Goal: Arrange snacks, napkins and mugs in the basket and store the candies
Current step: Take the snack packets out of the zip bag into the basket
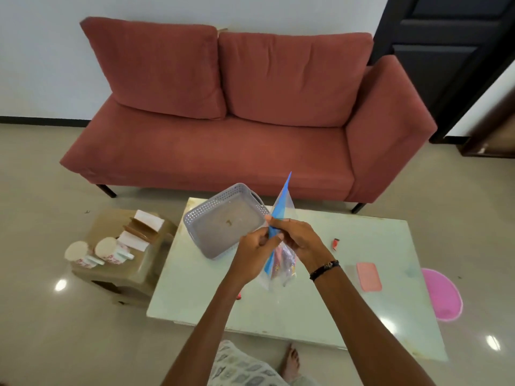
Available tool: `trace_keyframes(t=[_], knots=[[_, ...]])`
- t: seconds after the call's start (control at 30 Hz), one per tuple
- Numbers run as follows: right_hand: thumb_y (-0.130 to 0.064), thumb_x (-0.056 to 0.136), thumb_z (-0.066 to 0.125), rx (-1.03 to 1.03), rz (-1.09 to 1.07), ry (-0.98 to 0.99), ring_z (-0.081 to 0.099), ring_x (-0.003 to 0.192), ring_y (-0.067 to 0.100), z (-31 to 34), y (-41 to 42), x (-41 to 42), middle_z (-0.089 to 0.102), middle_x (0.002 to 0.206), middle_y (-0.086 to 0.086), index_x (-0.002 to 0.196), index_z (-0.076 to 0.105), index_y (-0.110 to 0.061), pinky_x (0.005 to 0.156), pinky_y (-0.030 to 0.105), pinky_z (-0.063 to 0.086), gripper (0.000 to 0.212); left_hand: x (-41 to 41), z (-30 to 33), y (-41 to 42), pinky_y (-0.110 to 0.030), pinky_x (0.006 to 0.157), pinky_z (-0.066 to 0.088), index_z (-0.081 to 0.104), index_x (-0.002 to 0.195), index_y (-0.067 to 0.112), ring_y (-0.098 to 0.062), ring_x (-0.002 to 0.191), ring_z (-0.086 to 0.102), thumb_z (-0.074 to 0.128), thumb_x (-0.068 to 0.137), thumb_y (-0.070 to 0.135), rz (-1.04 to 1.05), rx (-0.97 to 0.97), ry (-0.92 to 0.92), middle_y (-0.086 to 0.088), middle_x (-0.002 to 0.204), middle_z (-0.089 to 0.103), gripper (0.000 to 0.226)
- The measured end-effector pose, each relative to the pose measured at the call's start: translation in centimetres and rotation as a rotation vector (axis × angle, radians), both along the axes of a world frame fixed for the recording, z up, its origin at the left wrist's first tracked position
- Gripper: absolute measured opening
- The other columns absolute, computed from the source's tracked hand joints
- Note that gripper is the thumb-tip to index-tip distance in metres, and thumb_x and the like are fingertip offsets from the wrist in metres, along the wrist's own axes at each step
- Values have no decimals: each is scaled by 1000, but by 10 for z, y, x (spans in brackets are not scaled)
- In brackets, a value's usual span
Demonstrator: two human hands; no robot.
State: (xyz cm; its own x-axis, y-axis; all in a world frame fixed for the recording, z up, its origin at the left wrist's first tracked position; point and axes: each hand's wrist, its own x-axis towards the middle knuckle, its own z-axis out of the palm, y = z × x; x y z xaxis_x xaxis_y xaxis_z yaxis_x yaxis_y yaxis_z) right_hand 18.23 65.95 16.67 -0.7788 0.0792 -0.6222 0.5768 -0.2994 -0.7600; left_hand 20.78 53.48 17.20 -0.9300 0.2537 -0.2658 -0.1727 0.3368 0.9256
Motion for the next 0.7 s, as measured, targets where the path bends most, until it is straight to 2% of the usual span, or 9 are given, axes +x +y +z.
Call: trace_keyframes(t=[0.1, 0.17, 0.23, 0.33, 0.4, 0.47, 0.53, 0.6, 0.7], knots=[[-33, 44, 88, -123, 29, 5, 57, 51, 12, 3, 8, 13, 59, 63, 7, 70, 62, -7, 52, 19, 52, 45, 13, 7, 7, -35, 76, 57, 65, 89, 11, -17, 79, 64, 54, 93, 26, 59, 92, -60, -11, 86, 66, 19], [-29, 54, 85, -162, 41, 3, 54, 46, 8, 6, 10, 21, 57, 52, 0, 62, 58, -10, 50, 15, 50, 34, 19, 11, 10, -22, 64, 57, 67, 92, 5, -10, 72, 66, 54, 93, 21, 92, 123, -78, -11, 85, 67, 21], [-30, 58, 85, -139, 49, -15, 53, 50, 10, 4, 10, 27, 57, 52, 1, 60, 57, -11, 53, 16, 50, 33, 24, 13, 10, -15, 60, 54, 68, 94, 3, -4, 68, 68, 54, 93, 19, 54, 120, -87, -9, 84, 69, 21], [-39, 56, 86, -57, 74, -53, 54, 62, 16, 4, 6, 34, 59, 68, 10, 67, 61, -9, 60, 19, 53, 41, 29, 13, 5, -18, 67, 57, 67, 99, 6, -8, 78, 71, 55, 92, 20, -54, 42, -54, -7, 88, 71, 20], [-40, 52, 84, -54, 71, -57, 51, 55, 13, 4, 3, 36, 54, 62, 7, 63, 58, -9, 53, 16, 51, 42, 31, 13, 1, -27, 75, 59, 67, 98, 3, -19, 81, 70, 56, 91, 20, -67, -27, -6, -12, 88, 71, 22], [-37, 49, 83, -65, 74, -43, 49, 50, 10, 4, -1, 39, 51, 58, 5, 60, 55, -10, 49, 14, 49, 41, 31, 12, -3, -34, 76, 59, 68, 94, 0, -21, 70, 67, 60, 88, 19, -66, -98, 60, -14, 76, 68, 21], [-31, 60, 83, -47, 74, -29, 46, 46, 9, 3, -6, 41, 50, 51, 2, 54, 52, -12, 48, 13, 46, 37, 32, 10, -9, -35, 75, 56, 68, 94, 0, -22, 65, 62, 64, 84, 14, -96, -201, 107, -13, 72, 65, 17], [-27, 70, 80, -4, 79, -29, 43, 45, 8, 3, -10, 43, 48, 43, -2, 50, 49, -14, 48, 14, 45, 39, 32, 8, -16, -38, 76, 57, 66, 95, 2, -28, 74, 66, 65, 82, 14, -138, -280, 134, -16, 80, 68, 18], [-29, 72, 79, 35, 102, -18, 40, 46, 8, 7, -18, 43, 44, 45, -2, 51, 49, -14, 49, 14, 43, 40, 37, 4, -27, -39, 71, 55, 63, 83, 5, -24, 67, 63, 57, 89, 19, -160, -336, 175, -12, 74, 66, 17]])
